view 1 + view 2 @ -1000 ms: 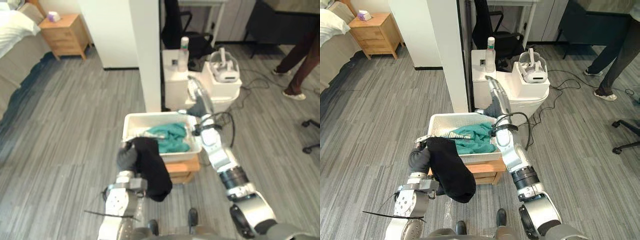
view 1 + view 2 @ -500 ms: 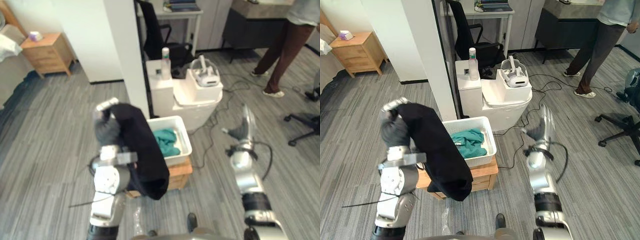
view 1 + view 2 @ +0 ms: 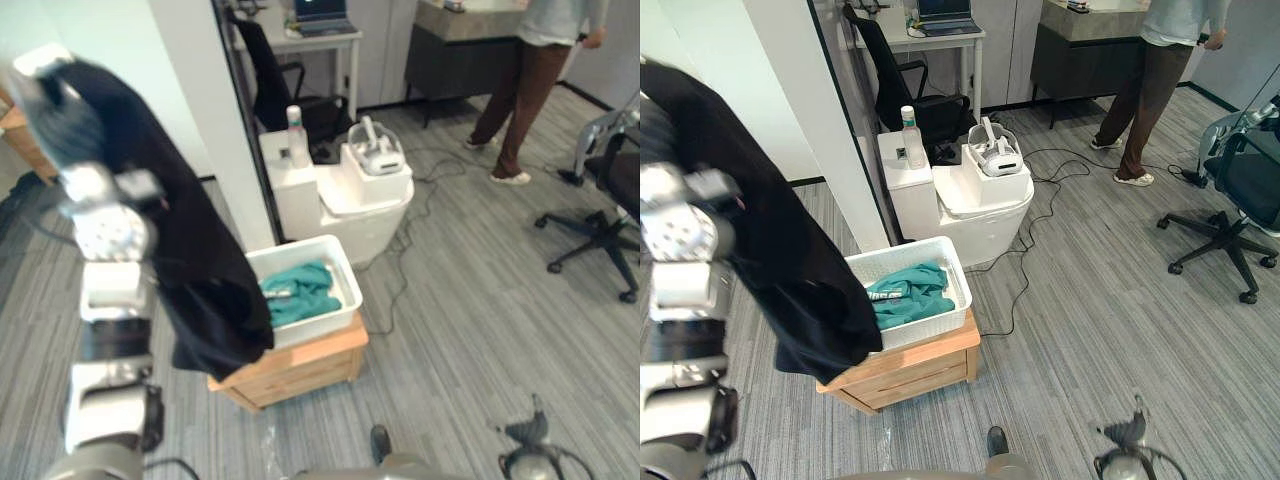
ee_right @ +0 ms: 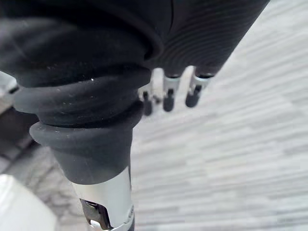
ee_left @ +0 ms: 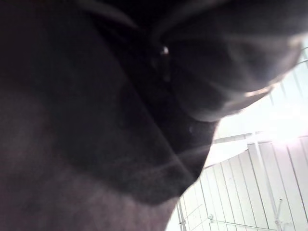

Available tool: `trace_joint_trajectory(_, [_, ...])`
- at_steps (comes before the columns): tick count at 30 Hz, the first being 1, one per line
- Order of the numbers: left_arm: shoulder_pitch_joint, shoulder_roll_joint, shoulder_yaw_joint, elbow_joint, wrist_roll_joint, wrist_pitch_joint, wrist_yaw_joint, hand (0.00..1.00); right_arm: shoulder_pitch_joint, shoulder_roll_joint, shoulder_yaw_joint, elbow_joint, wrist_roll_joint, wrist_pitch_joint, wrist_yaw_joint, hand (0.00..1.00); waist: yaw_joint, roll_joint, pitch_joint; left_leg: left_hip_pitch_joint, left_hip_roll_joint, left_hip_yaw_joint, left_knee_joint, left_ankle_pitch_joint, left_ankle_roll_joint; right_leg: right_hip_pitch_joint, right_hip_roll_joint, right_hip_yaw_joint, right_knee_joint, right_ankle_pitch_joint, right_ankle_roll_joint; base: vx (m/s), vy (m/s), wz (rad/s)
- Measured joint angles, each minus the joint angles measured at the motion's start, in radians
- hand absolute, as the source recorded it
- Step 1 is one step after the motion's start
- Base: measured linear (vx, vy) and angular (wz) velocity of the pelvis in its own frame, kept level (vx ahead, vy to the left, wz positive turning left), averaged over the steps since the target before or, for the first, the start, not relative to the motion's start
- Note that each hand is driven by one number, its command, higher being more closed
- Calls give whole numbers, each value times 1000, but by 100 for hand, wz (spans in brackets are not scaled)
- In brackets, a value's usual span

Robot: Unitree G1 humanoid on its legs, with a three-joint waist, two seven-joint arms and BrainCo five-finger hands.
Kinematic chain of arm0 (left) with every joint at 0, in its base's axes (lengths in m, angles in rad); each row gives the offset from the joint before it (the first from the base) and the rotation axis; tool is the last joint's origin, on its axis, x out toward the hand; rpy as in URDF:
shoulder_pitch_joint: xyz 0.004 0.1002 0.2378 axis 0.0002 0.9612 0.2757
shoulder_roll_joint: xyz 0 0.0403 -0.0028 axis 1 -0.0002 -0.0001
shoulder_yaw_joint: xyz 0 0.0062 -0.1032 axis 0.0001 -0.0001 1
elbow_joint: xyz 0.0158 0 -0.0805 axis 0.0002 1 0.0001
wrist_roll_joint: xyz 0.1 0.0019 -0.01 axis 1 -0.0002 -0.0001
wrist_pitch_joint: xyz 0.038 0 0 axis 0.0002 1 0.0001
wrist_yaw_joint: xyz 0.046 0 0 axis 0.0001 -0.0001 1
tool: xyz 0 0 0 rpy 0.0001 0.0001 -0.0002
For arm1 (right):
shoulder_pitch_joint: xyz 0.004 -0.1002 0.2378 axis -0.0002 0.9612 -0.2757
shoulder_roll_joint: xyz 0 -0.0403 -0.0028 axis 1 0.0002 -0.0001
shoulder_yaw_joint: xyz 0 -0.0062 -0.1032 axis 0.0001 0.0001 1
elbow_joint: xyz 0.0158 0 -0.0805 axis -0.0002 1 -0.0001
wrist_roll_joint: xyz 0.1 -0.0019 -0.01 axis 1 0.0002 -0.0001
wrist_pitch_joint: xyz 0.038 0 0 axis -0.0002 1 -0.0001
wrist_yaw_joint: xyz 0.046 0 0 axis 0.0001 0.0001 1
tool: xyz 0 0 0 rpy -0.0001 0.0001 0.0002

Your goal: Tidy the bed and pick cloth on bed and put in laundry

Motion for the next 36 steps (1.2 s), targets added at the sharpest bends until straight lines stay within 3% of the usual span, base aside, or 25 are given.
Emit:
trace_joint_trajectory(5, [-130,101,-32,141,-2,7,31,100,5,55,-9,45,23,-6,18,0,-8,-19,-12,-2,-4,-11,-1,5,1,4,-5,-8,-1,-9,-3,10,-21,9])
trace_joint_trajectory(14, [-214,113,-150,251,52,60,37,100,-6,89,-5,59,64,-20,21,0,-17,-18,-11,-18,-8,-6,3,5,1,-17,-10,-6,-1,-9,-4,-35,-18,0])
trace_joint_trajectory(24, [-146,-93,-245,311,181,108,-74,100,-6,97,-5,80,90,-20,21,0,-64,20,13,-11,-4,29,0,2,-2,-30,1,32,-1,-7,-5,-34,-30,-12])
trace_joint_trajectory(27, [-146,-137,-253,318,191,111,-84,100,-5,96,-5,79,91,-22,21,0,-68,34,25,-2,-1,50,1,-4,-8,-31,6,51,-1,-6,-5,-36,-28,-20])
trace_joint_trajectory(32, [-146,-200,-298,317,218,111,-91,100,-5,96,8,43,91,-26,21,0,-94,81,56,-3,1,87,3,-14,-7,-50,13,86,-1,-3,-4,-51,-23,-22])
trace_joint_trajectory(36, [-120,-258,-351,290,247,110,-94,100,-6,96,19,37,91,-29,21,0,-118,91,89,1,5,104,3,-18,-11,-52,20,102,-1,-2,-5,-33,-24,-16])
